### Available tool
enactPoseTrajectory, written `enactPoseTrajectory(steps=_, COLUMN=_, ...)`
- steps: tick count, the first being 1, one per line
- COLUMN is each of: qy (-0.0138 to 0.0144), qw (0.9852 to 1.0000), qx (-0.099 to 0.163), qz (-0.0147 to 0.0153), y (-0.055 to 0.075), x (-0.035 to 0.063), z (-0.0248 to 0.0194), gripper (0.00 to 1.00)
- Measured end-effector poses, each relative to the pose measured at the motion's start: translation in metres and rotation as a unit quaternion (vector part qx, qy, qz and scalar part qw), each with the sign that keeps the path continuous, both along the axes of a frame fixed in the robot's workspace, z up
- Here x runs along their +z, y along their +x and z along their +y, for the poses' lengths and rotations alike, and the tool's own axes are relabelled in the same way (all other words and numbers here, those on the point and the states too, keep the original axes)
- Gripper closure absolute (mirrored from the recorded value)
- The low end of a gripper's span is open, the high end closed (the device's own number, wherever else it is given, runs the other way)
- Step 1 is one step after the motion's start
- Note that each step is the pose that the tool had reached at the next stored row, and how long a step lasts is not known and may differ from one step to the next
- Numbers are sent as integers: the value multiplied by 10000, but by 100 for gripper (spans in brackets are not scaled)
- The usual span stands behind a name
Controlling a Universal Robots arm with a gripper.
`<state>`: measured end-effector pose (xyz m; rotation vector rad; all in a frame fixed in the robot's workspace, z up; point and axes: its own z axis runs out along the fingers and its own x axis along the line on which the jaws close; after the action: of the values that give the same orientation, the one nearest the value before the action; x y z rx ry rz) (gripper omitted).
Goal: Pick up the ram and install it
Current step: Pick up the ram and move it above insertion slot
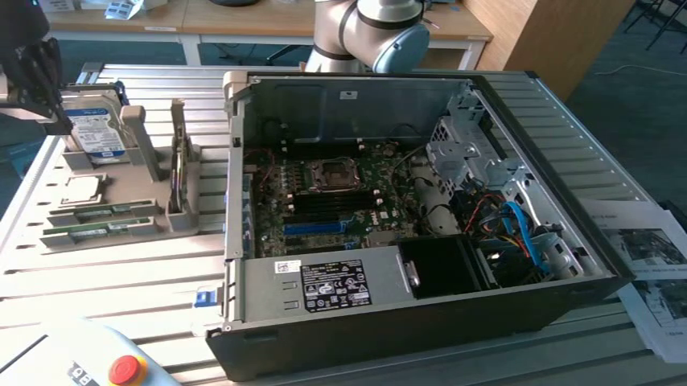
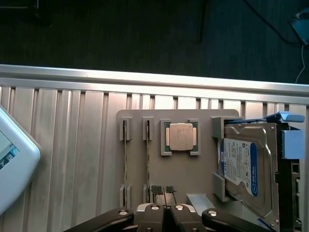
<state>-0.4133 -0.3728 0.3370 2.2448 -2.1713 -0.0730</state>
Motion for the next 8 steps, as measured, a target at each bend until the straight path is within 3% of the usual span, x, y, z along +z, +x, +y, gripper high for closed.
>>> enactPoseTrajectory(steps=8, qy=0, qw=10000, qx=0, qz=0, y=0, x=-49, z=-1, gripper=90)
